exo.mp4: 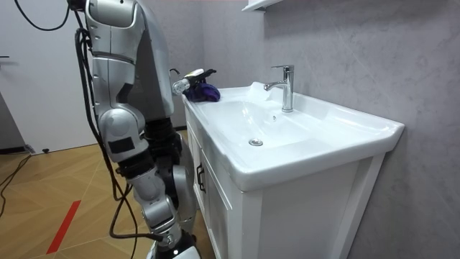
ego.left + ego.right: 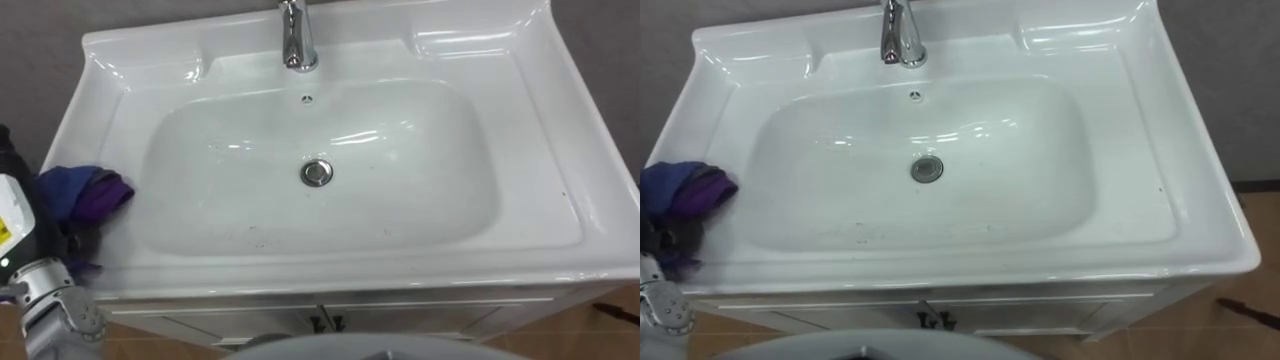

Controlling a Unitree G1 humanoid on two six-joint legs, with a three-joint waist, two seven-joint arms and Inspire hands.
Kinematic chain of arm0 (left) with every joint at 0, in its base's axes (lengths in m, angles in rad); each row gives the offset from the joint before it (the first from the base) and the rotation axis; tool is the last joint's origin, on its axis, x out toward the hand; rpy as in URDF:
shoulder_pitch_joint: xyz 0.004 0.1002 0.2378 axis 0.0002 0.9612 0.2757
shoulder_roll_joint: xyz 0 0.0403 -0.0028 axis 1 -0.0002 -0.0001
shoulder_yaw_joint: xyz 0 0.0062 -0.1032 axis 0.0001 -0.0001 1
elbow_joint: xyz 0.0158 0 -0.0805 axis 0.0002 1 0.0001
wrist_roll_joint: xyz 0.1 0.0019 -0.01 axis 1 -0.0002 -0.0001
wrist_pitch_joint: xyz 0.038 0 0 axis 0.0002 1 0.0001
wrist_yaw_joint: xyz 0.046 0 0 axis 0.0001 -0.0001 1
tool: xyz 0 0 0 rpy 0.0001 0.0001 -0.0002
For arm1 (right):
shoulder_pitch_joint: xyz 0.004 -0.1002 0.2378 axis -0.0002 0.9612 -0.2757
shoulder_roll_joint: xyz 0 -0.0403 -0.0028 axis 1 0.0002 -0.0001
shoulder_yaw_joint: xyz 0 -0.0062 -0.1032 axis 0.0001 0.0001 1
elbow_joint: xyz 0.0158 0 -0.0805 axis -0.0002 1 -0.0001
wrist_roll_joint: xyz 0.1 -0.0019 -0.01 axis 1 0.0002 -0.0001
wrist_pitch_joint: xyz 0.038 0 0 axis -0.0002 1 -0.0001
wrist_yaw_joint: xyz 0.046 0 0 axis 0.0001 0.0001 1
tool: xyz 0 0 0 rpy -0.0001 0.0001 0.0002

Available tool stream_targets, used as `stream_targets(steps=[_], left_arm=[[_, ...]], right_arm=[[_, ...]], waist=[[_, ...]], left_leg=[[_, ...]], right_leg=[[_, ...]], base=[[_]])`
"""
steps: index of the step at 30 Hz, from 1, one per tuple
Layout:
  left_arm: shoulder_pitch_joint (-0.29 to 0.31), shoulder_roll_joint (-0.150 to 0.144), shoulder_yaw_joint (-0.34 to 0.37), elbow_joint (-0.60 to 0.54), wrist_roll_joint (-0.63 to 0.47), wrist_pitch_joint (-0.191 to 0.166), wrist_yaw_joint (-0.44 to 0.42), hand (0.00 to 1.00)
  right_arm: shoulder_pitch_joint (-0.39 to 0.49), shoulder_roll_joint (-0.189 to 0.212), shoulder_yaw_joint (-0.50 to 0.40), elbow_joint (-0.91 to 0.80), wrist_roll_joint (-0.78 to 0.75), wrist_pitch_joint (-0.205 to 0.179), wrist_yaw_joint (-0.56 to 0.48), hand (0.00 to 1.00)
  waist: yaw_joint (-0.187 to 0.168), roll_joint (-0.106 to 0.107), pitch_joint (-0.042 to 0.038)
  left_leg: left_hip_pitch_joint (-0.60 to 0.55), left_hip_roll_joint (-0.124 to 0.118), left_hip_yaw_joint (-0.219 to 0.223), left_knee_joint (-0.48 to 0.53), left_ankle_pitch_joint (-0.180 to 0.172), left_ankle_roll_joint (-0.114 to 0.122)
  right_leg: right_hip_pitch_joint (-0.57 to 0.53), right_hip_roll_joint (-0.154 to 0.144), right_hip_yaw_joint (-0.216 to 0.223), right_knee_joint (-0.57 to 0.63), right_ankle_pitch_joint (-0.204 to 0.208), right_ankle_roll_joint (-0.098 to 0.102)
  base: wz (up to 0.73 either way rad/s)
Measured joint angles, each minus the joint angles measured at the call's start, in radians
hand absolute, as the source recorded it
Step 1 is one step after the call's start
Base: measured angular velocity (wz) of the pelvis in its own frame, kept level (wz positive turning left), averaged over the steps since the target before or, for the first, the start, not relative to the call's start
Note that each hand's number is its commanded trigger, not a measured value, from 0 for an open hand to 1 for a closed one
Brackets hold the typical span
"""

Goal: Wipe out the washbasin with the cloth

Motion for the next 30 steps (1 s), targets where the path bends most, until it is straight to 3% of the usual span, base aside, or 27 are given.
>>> stream_targets(steps=[10, 16, 24, 30], left_arm=[[-0.042, 0.000, 0.000, -0.024, -0.020, -0.001, -0.009, 0.00], [-0.053, 0.001, 0.000, -0.127, -0.127, -0.013, -0.023, 0.00], [-0.086, 0.001, 0.003, -0.273, -0.135, -0.024, -0.020, 0.00], [-0.109, 0.004, 0.007, -0.312, -0.149, -0.037, -0.013, 0.00]], right_arm=[[-0.006, 0.008, 0.001, 0.005, -0.001, 0.000, 0.000, 0.00], [-0.030, 0.016, 0.000, 0.005, 0.002, -0.002, -0.007, 0.00], [-0.021, 0.024, -0.001, 0.027, 0.027, -0.002, -0.020, 0.00], [-0.020, 0.024, -0.001, 0.043, 0.032, -0.001, -0.020, 0.00]], waist=[[-0.012, 0.004, 0.0055], [-0.038, 0.003, 0.0077], [-0.044, 0.003, 0.0092], [-0.052, 0.014, 0.0109]], left_leg=[[0.000, -0.002, -0.001, 0.000, 0.000, 0.000], [0.000, -0.003, 0.001, 0.000, 0.000, 0.000], [0.008, -0.003, 0.011, -0.005, 0.000, 0.000], [0.012, -0.003, 0.019, -0.015, 0.000, 0.000]], right_leg=[[0.001, -0.001, 0.000, 0.001, 0.000, 0.001], [0.002, -0.002, 0.003, -0.001, 0.000, 0.002], [0.001, -0.001, 0.027, -0.005, 0.001, 0.003], [0.002, -0.001, 0.030, -0.015, 0.004, 0.007]], base=[[0.00], [-0.01], [-0.07], [-0.02]])
